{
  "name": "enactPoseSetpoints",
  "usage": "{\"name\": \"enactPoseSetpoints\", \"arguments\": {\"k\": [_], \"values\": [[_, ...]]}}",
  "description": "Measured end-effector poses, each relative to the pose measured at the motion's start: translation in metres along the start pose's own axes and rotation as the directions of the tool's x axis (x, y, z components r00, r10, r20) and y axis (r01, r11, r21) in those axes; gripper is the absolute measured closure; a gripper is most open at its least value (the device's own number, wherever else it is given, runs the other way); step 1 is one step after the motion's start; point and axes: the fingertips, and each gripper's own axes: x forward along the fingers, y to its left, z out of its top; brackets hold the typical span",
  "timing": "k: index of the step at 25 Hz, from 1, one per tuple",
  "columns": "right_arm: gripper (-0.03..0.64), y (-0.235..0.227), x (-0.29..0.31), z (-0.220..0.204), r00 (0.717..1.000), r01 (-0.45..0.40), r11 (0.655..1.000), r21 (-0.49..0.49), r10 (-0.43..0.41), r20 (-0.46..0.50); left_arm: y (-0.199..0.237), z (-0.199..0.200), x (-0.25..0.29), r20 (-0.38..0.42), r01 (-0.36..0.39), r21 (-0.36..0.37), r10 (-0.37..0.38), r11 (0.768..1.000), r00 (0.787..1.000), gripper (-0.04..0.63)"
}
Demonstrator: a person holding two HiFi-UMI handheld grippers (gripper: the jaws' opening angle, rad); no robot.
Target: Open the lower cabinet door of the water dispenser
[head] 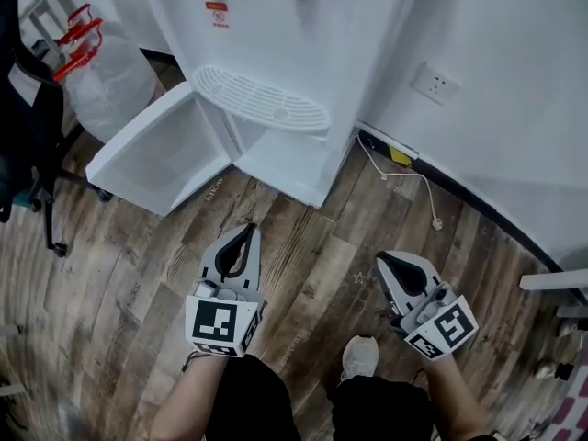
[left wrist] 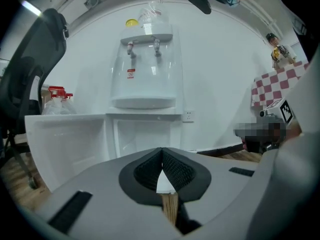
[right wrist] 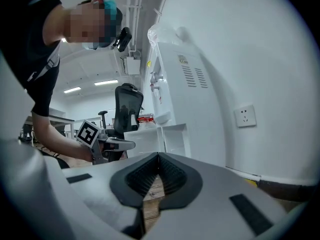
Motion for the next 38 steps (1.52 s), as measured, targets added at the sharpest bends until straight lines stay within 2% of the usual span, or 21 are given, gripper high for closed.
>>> {"name": "enactPoseSetpoints", "arguments": {"k": [7,11,15,20,31,34,38], "values": [[0.594,-0.004,-0.011,0.025,1.0,-0.002,1.0,0.02,0.003,-0.029,-0.028,0.018,0.003,-0.041,0.046,-0.008,-0.046,0.999,0.998,0.58],[0.595,-0.006,-0.021,0.053,0.999,0.016,0.998,0.056,-0.014,-0.048,-0.042,0.045,-0.009,-0.065,0.063,-0.021,-0.064,0.998,0.996,0.58],[0.595,0.006,-0.034,0.105,0.997,0.022,0.996,0.083,-0.016,-0.072,-0.059,0.096,-0.031,-0.066,0.077,-0.023,-0.078,0.997,0.995,0.58],[0.594,0.022,-0.055,0.188,0.997,0.035,0.992,0.118,-0.026,-0.078,-0.089,0.18,-0.057,-0.048,0.128,-0.025,-0.129,0.991,0.99,0.581],[0.595,0.057,-0.102,0.35,0.998,0.019,0.987,0.157,-0.009,-0.064,-0.151,0.342,-0.11,-0.07,0.19,-0.115,-0.199,0.975,0.977,0.58],[0.595,0.071,-0.111,0.387,0.997,0.008,0.988,0.151,0.003,-0.073,-0.161,0.383,-0.122,-0.078,0.201,-0.096,-0.209,0.975,0.975,0.58],[0.594,0.088,-0.12,0.429,0.998,0.008,0.977,0.214,0.005,-0.061,-0.168,0.424,-0.142,-0.108,0.196,-0.085,-0.205,0.977,0.973,0.58]]}}
